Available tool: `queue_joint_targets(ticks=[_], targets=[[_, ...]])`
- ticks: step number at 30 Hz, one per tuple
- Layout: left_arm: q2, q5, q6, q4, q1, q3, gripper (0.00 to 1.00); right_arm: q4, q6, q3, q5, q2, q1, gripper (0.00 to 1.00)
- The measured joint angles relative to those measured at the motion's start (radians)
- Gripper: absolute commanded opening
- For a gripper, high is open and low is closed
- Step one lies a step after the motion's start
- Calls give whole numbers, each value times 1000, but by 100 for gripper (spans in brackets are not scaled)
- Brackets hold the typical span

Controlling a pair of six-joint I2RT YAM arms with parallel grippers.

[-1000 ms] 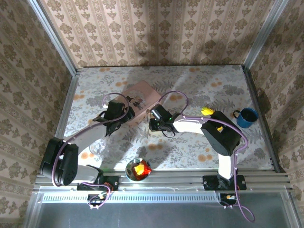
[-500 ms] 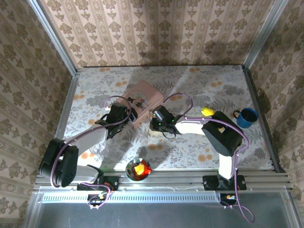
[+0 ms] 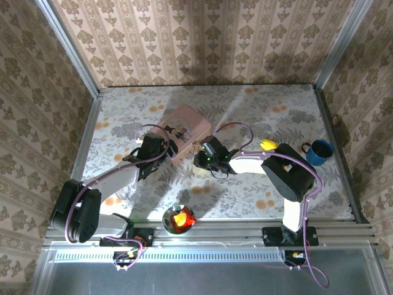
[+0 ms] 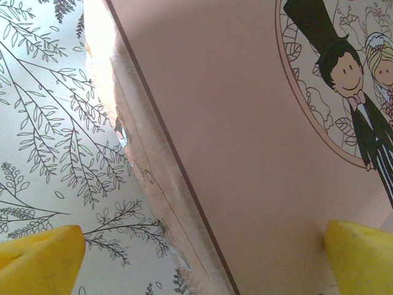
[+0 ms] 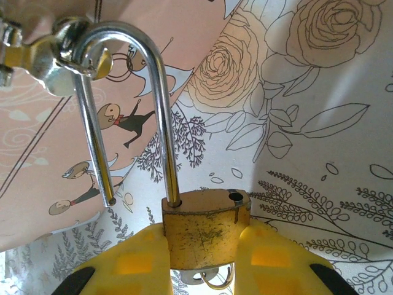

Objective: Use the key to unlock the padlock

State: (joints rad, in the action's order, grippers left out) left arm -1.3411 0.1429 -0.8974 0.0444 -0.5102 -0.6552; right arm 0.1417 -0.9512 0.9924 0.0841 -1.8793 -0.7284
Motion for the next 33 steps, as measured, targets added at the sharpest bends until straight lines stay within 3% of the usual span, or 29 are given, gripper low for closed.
queue_joint_targets(ticks=[33], targets=[[2,-12,0,-25,0,14,100,229,-137,-77,53,-20,7,0]])
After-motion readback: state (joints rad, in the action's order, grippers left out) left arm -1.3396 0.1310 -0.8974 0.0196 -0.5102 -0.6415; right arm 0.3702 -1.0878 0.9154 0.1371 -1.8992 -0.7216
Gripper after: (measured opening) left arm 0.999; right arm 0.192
